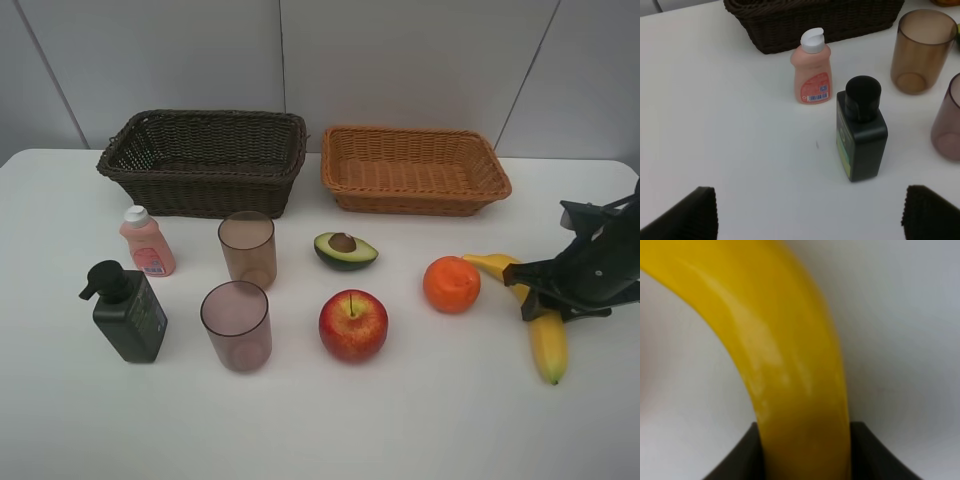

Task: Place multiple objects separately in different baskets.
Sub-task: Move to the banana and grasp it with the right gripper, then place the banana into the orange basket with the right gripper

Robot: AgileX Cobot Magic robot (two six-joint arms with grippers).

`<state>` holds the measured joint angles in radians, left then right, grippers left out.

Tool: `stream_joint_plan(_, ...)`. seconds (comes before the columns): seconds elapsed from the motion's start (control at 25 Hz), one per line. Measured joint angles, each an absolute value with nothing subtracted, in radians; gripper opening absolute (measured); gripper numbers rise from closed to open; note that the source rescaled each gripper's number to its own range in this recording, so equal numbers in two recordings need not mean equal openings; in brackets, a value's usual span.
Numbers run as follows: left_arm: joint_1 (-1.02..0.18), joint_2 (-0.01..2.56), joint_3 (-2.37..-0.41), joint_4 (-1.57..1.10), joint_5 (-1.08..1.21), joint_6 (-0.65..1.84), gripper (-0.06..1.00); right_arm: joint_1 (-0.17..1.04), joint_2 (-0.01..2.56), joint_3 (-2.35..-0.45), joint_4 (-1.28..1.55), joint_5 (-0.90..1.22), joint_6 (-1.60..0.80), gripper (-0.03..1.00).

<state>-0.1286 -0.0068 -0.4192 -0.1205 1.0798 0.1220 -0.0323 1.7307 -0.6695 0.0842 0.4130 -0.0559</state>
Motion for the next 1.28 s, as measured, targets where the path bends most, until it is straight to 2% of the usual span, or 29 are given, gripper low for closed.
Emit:
stream_joint_plan(0.28,-0.129,-0.007,-0.419,-0.121,1.08,0.122,0.98,-0.032,1.718,-0.694,0.073,0.454,-0.057,0.0)
stream_joint_plan(0.8,-0.129,-0.007,-0.419,-0.121,1.08,0.122,0.98,-0.031,1.686,-0.904,0.063,0.738,-0.085,0.0)
stream_joint_plan(1.28,-0.129,-0.007,-0.419,-0.121,1.08,0.122,0.98,0.049,1.686,-1.184,0.062,0.875,-0.351,0.0)
